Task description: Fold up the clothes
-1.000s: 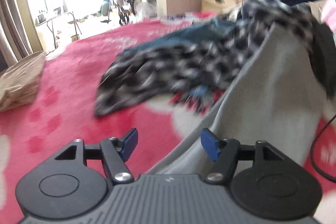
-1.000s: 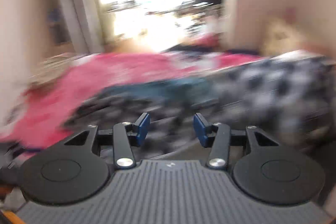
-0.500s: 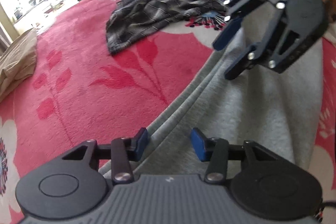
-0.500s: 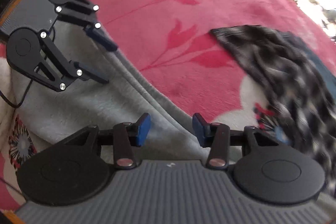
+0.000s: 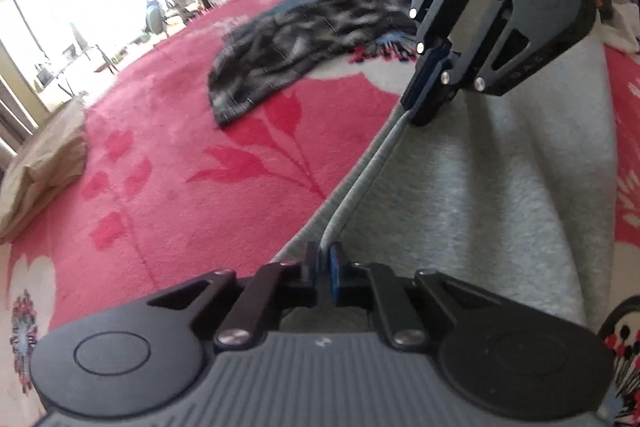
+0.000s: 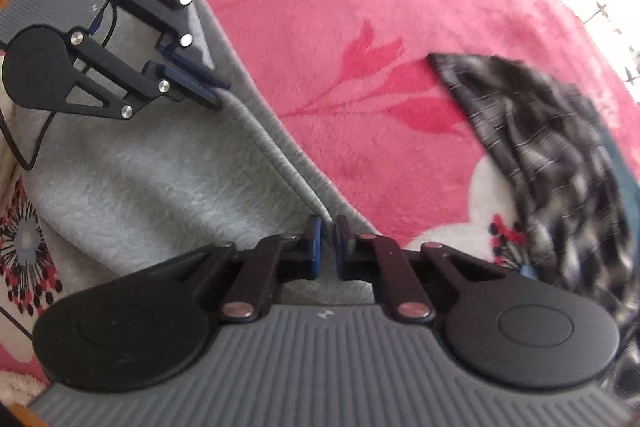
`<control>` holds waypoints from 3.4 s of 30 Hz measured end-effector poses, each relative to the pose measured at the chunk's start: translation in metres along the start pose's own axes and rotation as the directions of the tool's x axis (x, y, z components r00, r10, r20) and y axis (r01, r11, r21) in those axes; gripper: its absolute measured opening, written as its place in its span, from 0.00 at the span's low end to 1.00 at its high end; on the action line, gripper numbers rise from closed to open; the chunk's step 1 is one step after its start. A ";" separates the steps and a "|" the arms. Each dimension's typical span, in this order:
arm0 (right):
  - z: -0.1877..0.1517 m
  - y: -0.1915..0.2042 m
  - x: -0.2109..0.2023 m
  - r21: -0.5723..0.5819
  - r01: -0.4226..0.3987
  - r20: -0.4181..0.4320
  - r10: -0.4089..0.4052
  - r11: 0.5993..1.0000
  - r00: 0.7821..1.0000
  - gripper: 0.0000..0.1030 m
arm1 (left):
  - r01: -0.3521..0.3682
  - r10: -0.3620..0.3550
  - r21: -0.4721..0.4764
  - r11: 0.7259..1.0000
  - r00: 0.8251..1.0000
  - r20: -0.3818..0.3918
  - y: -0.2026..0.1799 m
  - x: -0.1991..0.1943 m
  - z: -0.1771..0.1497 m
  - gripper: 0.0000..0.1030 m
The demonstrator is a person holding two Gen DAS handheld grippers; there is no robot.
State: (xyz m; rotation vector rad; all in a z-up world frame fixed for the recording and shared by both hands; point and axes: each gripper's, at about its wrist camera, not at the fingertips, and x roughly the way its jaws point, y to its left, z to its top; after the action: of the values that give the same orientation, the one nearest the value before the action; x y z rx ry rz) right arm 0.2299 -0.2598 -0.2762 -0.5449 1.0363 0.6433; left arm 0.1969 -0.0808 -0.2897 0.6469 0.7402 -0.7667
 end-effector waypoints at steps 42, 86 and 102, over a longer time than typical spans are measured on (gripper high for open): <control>-0.382 -0.012 -0.183 0.908 -0.267 0.125 -0.401 -0.323 0.908 0.51 | -0.244 0.209 -0.222 0.944 0.963 -0.170 0.021 -0.059 -0.009 0.50; -0.153 0.022 -0.123 0.850 -0.251 0.309 -0.054 0.462 0.949 0.13 | -0.441 0.342 -0.321 0.838 0.883 -0.320 0.066 -0.091 -0.100 0.47; -0.043 0.061 -0.010 0.836 -0.275 0.277 0.068 0.475 0.959 0.12 | -0.074 0.044 -0.191 0.979 0.986 -0.159 0.015 -0.094 -0.082 0.51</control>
State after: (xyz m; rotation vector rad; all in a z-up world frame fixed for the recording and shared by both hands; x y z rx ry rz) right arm 0.1570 -0.2495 -0.2920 0.5502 1.0748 0.2515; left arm 0.1332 0.0230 -0.2596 0.5505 0.9216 -0.5846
